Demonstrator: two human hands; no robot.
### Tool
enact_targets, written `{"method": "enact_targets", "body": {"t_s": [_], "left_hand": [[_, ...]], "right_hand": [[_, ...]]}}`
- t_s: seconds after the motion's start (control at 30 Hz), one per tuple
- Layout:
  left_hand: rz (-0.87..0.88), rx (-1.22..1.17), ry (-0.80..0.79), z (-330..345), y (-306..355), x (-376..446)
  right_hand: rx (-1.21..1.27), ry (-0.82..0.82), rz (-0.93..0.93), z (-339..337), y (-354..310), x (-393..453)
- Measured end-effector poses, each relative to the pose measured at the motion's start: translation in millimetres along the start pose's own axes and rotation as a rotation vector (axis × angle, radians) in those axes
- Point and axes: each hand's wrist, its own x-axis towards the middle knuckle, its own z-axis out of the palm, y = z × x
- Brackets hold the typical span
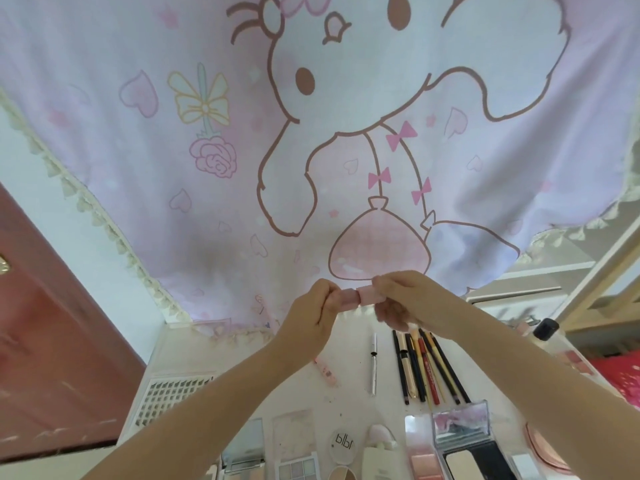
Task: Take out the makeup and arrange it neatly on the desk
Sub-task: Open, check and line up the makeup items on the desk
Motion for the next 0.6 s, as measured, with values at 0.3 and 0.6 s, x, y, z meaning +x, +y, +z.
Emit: {"method": "enact_targets", "body": {"t_s": [0.3, 0.6], "left_hand": [[-0.032, -0.049, 0.031, 1.8, -1.5, -3.9], [-0.094, -0.155, -0.027, 18.0, -7.2, -1.9]], "right_hand": [[-0.034, -0.006, 0.035, 2.4, 3.1, 4.1], [-0.020, 0.000, 0.044, -7.8, 16.7, -5.2]]}}
